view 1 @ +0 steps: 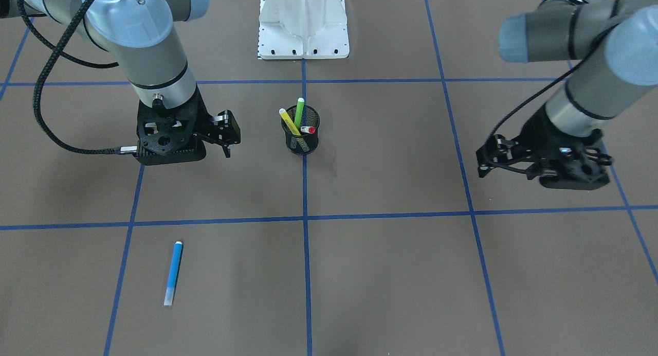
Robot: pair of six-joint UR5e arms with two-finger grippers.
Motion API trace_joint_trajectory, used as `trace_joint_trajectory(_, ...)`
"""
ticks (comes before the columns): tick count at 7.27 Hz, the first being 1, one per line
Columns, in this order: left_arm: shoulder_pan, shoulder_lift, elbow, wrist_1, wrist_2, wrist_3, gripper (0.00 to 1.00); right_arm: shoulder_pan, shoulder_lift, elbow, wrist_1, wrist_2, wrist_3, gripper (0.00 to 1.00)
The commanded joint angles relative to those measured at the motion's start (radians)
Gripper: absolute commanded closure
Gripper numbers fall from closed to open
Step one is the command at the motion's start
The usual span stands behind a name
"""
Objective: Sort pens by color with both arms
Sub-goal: 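Raise the right gripper away from the blue marker while the left arm moves in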
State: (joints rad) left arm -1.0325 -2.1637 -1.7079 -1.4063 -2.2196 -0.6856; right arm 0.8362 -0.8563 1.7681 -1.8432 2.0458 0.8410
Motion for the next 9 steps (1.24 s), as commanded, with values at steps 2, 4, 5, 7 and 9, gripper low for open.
trace_joint_trajectory(2,0.092,-0.341,0.313,0.161,-0.02,-0.002,0.0,0.012,-0.035,-0.007,0.067,0.008,0.0,0.01)
trace_joint_trajectory(4,0.094,-0.413,0.401,0.167,-0.077,0.044,0.0,0.021,-0.036,-0.007,0.068,0.01,-0.002,0.01)
trace_joint_trajectory(5,0.123,-0.366,0.33,0.168,-0.08,0.043,0.0,0.021,-0.036,-0.007,0.068,0.01,0.0,0.01)
trace_joint_trajectory(7,0.198,-0.303,0.165,0.164,-0.019,-0.055,0.0,0.023,-0.04,-0.007,0.07,0.01,0.0,0.01)
trace_joint_trajectory(9,0.297,-0.32,0.185,0.17,-0.009,-0.077,0.0,0.021,-0.047,-0.007,0.071,0.01,0.0,0.01)
